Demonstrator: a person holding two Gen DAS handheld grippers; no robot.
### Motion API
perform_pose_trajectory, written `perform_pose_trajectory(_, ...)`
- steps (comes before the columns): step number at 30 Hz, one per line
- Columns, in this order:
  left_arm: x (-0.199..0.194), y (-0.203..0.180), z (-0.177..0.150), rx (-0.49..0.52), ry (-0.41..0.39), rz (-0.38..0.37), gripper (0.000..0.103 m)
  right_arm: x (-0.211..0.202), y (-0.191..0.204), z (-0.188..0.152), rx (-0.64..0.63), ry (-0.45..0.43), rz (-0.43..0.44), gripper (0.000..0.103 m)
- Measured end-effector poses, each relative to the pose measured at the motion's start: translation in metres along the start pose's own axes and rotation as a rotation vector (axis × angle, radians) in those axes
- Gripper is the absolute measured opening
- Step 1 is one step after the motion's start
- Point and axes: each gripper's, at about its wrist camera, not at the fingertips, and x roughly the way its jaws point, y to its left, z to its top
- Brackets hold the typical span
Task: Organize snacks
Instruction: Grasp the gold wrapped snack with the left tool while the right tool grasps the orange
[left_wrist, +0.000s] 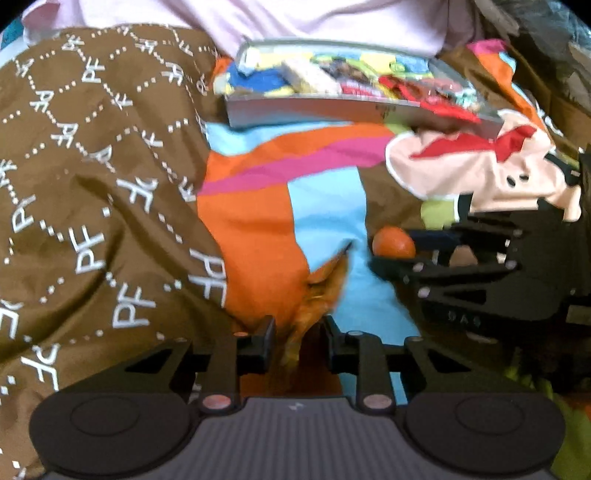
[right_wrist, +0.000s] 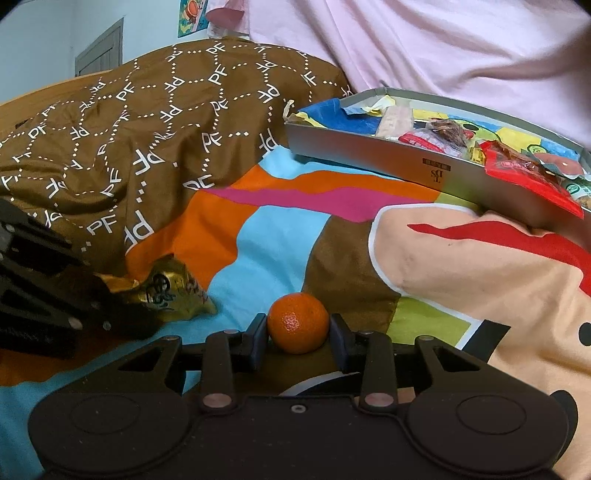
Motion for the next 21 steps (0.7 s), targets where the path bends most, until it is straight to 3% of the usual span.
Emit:
perform_pose_trajectory(8, 0.007, -0.005, -0.003, 0.025, -0.031, 0.025, 0.026, -0.002, 0.010, -0.001, -0.060, -0.011, -0.057, 0.037)
perform_pose_trajectory(12, 0.003, -0.021, -0.005, 0.104, -0.088, 0.073, 0.014, -0.005, 0.025, -0.003, -0.168, -0.031, -0.107, 0.037)
perform_pose_trajectory(21, -0.008, -0.031, -0.001, 0.136, -0.190, 0.200, 0.013, -0.016, 0.037, -0.005, -0.306, -0.110, -0.176, 0.037)
